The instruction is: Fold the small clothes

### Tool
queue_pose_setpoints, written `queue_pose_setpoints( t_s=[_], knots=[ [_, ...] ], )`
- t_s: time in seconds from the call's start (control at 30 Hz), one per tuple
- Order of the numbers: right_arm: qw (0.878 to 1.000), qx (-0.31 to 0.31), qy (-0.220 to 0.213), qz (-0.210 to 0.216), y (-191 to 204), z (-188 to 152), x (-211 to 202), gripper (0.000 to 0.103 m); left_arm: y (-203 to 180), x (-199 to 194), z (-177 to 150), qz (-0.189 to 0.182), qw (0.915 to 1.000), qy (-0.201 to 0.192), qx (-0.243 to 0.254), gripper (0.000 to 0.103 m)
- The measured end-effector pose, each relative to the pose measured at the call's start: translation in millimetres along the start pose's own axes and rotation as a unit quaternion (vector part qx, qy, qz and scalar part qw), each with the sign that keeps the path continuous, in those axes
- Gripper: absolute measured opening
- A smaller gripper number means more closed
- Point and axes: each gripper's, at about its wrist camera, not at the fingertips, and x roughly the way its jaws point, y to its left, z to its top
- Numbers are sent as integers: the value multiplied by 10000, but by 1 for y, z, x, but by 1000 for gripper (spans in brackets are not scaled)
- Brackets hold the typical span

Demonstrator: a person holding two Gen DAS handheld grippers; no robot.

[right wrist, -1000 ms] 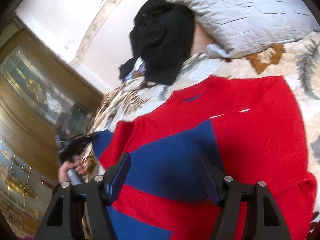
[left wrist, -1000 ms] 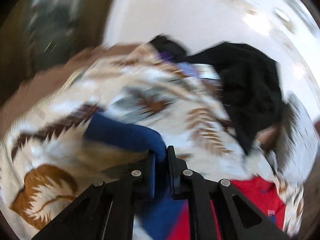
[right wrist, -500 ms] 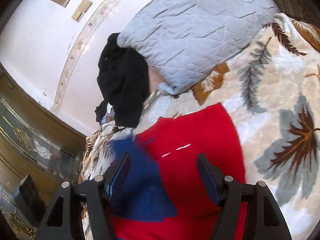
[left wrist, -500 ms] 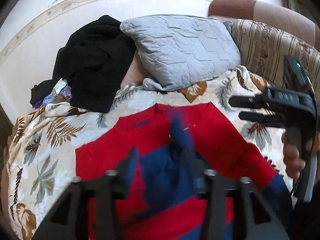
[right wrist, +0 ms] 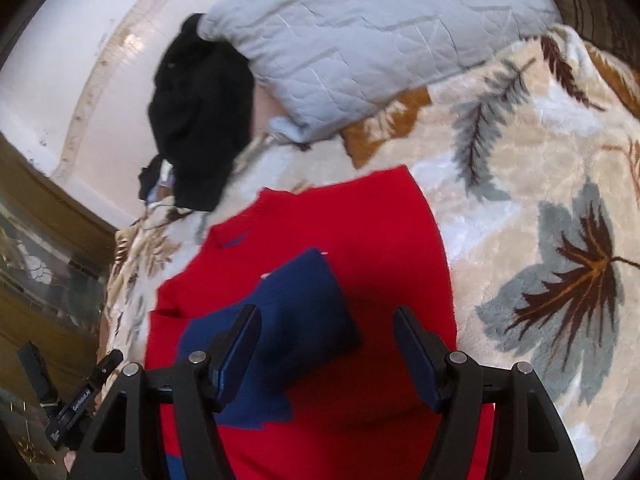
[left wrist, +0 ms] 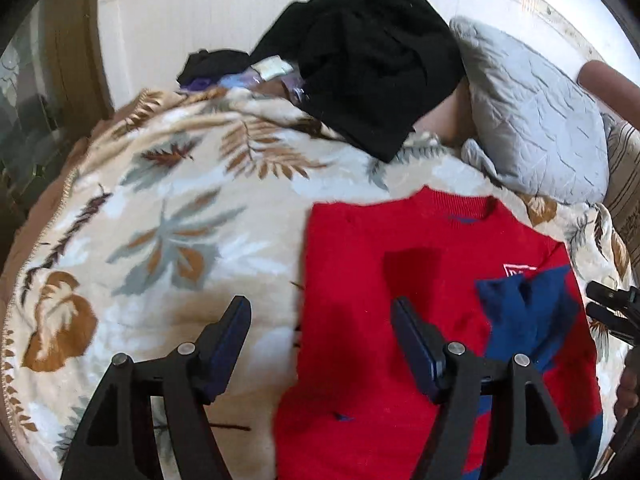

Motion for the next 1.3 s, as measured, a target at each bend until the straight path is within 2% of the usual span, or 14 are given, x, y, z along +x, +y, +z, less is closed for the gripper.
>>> queue_pose_setpoints(
  t_s=[0.1,0.13,0.17,0.2,0.27,0.4,0.5,0.53,0.63,0.77,0.93,1.1,1.2,1.3],
  knots=[
    [9992,-116,319,195,5,-2,25,71,-8,13,-5,263,9993,174,186,73],
    [9987,-251,391,212,11,-4,32,61,-11,19,-5,378,9987,250,235,73],
    [9983,-428,384,116,17,-6,35,43,-12,24,-7,478,9980,321,273,73],
    [9961,-782,394,-45,29,-9,37,16,-12,30,-9,564,9971,399,312,73],
    [9927,-1178,172,-167,44,-12,28,12,-12,35,-12,674,9960,473,355,73],
    [9929,-1095,-470,-56,46,-5,-13,10,-11,30,-13,923,9944,288,437,73],
    [9933,-802,-741,-372,21,1,-29,10,-12,24,-12,1016,9936,100,479,73],
    [9953,-631,-566,-471,7,3,-23,10,-14,24,-13,1048,9931,89,522,73],
    [9962,-176,711,-466,-28,-2,20,14,-21,35,-17,1166,9901,257,742,73],
    [9974,-142,520,-485,-31,11,-5,16,-23,30,-14,1188,9902,175,718,73],
    [9972,169,-493,-532,-46,25,-41,27,-31,24,-12,1171,9899,-70,796,73],
    [9981,-575,56,-231,-10,13,-13,27,-45,49,-24,1344,9835,255,1184,73],
    [9922,-752,698,-707,-6,2,21,27,-49,47,-24,1454,9797,202,1368,74],
    [9909,-989,547,-737,4,0,13,27,-45,39,-23,1287,9832,257,1270,74]
  ],
)
